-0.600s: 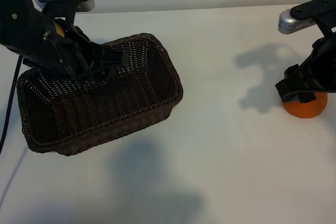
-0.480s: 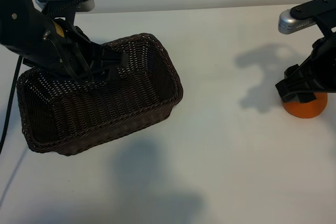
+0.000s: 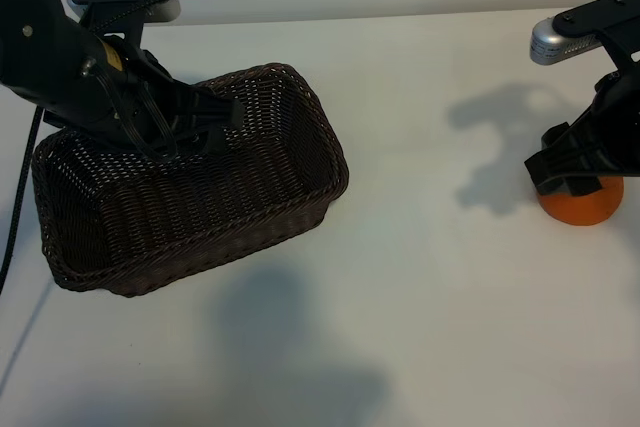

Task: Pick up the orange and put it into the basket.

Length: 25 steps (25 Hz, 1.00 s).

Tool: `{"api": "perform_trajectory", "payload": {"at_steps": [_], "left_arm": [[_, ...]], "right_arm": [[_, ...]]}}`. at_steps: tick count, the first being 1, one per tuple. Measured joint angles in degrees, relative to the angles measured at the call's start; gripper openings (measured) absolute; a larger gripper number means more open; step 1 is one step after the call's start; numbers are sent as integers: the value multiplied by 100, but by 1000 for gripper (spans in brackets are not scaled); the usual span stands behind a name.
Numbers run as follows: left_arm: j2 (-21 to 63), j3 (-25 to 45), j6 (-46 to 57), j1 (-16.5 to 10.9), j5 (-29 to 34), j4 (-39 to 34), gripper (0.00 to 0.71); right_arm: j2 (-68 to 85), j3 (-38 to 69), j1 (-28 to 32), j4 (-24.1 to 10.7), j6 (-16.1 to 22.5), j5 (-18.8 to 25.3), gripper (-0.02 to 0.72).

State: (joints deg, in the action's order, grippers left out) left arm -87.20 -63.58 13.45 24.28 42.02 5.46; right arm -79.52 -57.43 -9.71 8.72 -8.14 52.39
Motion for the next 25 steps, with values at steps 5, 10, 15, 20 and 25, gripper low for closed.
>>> {"api": "perform_trajectory", "payload": {"at_steps": [5, 10, 15, 20, 25], "left_arm": [[0, 0, 0, 0, 0, 0, 567], [0, 0, 0, 0, -131, 12, 567], [0, 0, 184, 0, -160, 17, 567], [174, 19, 1071, 0, 186, -498, 567], [984, 587, 2429, 0, 494, -1641, 567]], "right_arm": [[0, 0, 0, 0, 0, 0, 595], [0, 0, 0, 0, -7, -6, 595], [0, 0, 0, 0, -7, -6, 595], [0, 0, 0, 0, -7, -6, 595], [0, 0, 0, 0, -1, -6, 595]]}}
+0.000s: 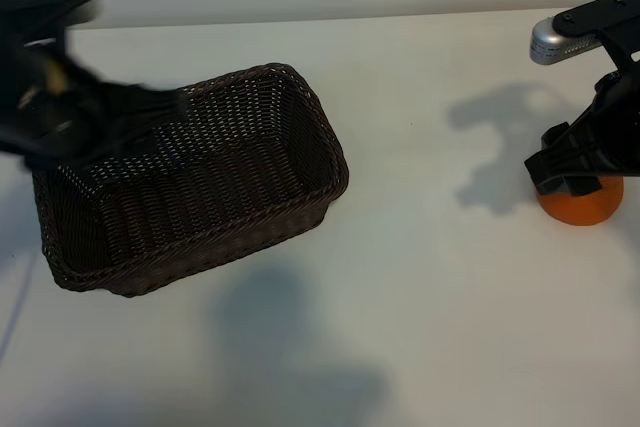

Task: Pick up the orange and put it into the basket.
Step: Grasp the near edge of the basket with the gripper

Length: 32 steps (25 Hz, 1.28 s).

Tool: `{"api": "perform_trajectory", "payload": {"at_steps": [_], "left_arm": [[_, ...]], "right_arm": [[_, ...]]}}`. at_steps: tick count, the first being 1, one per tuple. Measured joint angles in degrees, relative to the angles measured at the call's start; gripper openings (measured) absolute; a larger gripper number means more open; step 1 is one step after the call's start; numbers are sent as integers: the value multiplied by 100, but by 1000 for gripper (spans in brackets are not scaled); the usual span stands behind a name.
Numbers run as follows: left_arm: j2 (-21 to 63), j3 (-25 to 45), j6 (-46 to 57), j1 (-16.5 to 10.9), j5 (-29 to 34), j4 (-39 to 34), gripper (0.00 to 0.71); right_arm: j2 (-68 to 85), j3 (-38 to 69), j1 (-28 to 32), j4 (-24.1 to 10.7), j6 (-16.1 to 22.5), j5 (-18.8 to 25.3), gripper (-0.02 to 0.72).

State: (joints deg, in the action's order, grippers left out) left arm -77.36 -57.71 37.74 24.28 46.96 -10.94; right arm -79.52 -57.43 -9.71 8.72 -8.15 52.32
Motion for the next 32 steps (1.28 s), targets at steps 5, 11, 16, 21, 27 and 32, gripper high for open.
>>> {"api": "perform_trajectory", "payload": {"at_steps": [5, 11, 16, 21, 27, 32], "left_arm": [[596, 534, 924, -141, 309, -658, 567], [629, 622, 753, -836, 324, -334, 567], [629, 622, 337, -1453, 300, 4, 567], [339, 622, -139, -1826, 225, 359, 567], [-126, 824, -313, -1835, -248, 685, 567], [-236, 1406, -318, -1840, -800, 692, 567]], "right_arm": [[0, 0, 0, 0, 0, 0, 595], [0, 0, 0, 0, -5, 0, 595], [0, 0, 0, 0, -5, 5, 595], [0, 0, 0, 0, -5, 0, 595], [0, 0, 0, 0, -5, 0, 594], [0, 0, 0, 0, -5, 0, 594]]}}
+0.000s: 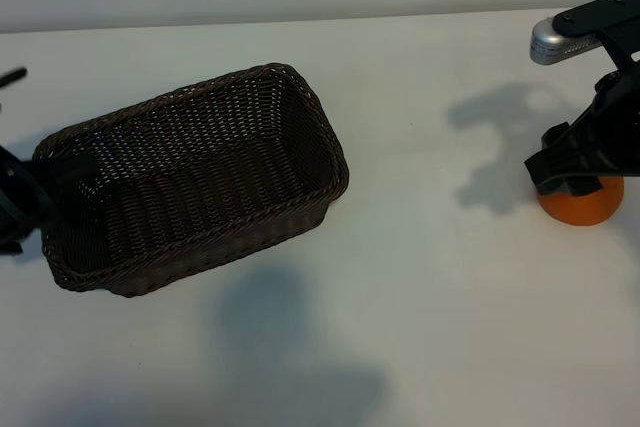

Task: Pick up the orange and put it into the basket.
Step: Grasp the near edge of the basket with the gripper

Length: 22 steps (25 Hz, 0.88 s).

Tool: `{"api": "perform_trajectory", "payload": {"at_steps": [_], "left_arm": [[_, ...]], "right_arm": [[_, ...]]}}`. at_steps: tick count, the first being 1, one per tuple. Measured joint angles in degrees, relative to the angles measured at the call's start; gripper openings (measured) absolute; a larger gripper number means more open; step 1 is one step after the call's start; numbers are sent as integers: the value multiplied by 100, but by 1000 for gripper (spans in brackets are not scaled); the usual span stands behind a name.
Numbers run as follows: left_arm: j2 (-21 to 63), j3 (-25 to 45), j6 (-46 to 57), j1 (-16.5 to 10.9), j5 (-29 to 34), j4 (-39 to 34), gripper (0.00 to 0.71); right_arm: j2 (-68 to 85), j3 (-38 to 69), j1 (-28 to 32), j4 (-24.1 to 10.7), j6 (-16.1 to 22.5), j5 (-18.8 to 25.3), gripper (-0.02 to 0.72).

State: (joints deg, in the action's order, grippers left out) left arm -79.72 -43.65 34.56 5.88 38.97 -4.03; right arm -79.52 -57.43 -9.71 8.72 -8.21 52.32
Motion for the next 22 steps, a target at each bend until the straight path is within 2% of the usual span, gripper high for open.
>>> {"api": "perform_trajectory", "payload": {"at_steps": [7, 15, 22], "left_arm": [[-241, 126, 5, 0, -426, 1, 567], [-1151, 126, -47, 0, -1086, 112, 567], [-1378, 126, -232, 0, -1323, 314, 546]], "right_arm": [[0, 0, 0, 0, 0, 0, 594], [0, 0, 0, 0, 0, 0, 594], [0, 0, 0, 0, 4, 0, 594]]}}
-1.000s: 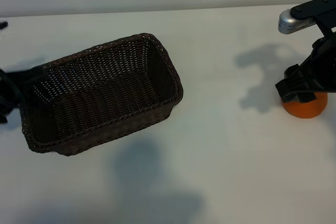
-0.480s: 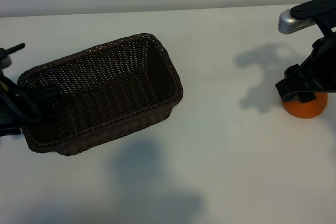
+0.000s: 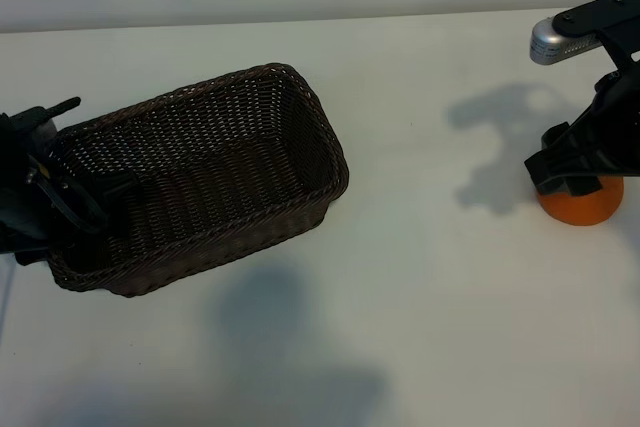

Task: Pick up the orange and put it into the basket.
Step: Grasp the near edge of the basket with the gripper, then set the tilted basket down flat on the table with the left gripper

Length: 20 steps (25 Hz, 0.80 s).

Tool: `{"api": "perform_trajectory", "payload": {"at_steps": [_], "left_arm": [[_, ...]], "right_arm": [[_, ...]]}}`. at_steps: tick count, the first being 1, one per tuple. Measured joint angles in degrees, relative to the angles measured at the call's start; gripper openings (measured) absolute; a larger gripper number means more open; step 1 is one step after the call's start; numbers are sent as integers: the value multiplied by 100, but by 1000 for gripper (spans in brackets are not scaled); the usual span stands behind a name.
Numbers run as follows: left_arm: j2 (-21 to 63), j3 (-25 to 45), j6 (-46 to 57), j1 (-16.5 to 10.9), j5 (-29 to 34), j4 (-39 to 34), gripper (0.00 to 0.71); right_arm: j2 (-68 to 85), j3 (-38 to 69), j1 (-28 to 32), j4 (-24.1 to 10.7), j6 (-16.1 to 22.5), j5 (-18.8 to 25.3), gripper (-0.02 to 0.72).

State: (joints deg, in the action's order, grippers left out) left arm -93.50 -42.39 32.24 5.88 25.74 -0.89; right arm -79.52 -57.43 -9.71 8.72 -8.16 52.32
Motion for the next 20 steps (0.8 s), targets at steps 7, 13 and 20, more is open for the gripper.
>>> {"api": "perform_trajectory", "payload": {"at_steps": [7, 13, 20], "left_arm": [[0, 0, -42, 0, -52, 7, 220], [72, 0, -176, 0, -102, 21, 187], [642, 2, -196, 0, -66, 89, 151]], "right_arm": [[0, 0, 0, 0, 0, -5, 594], [0, 0, 0, 0, 0, -5, 594], [0, 0, 0, 0, 0, -5, 594]]}}
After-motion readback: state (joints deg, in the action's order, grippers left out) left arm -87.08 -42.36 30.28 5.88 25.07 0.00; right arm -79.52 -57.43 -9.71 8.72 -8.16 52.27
